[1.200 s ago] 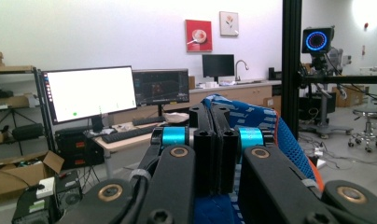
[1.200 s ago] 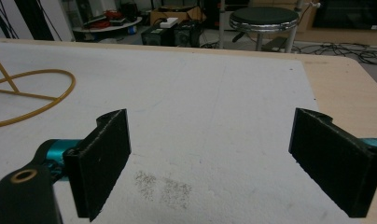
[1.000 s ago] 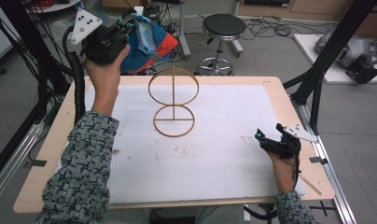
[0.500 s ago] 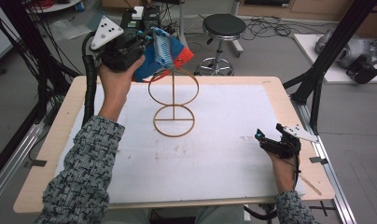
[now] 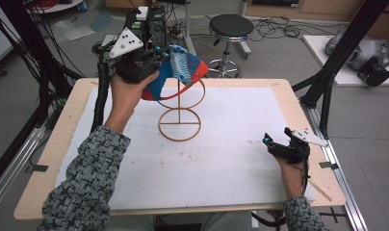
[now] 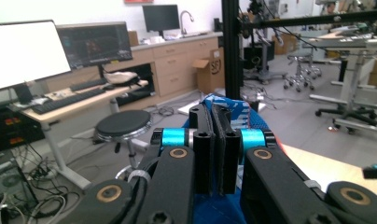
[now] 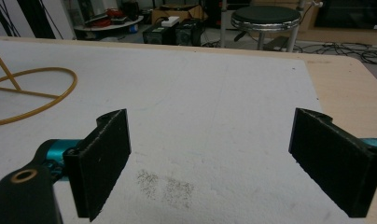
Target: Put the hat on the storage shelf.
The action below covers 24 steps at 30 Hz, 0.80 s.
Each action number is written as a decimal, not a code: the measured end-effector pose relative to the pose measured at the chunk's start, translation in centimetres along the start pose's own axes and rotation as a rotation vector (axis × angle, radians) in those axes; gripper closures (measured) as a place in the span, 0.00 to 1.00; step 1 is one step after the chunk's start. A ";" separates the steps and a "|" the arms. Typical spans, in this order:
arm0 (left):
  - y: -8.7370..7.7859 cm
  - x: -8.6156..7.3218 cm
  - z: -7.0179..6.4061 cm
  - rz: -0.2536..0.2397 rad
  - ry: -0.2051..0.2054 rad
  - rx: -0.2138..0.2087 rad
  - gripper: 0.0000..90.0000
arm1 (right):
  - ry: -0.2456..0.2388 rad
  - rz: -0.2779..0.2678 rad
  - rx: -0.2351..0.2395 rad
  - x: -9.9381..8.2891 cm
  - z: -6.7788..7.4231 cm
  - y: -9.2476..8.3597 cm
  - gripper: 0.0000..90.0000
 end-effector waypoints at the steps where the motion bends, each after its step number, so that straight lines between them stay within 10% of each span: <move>1: 0.1 -0.1 -0.2 0.003 0.004 -0.002 0.97 | -0.003 -0.001 0.000 0.0 0.0 0.0 0.13; 24: 2.3 -1.5 -3.4 0.083 0.085 -0.065 0.97 | -0.002 0.008 0.003 0.0 0.0 0.1 0.13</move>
Point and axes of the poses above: each handheld gripper's, and its own axes: y roughly forward along the jaws, x roughly out of its top, z roughly to its left, the point moved 1 cm from there along y, roughly forward along the jaws, and after that the axes turned 15 degrees about z, right-handed, at the moved point
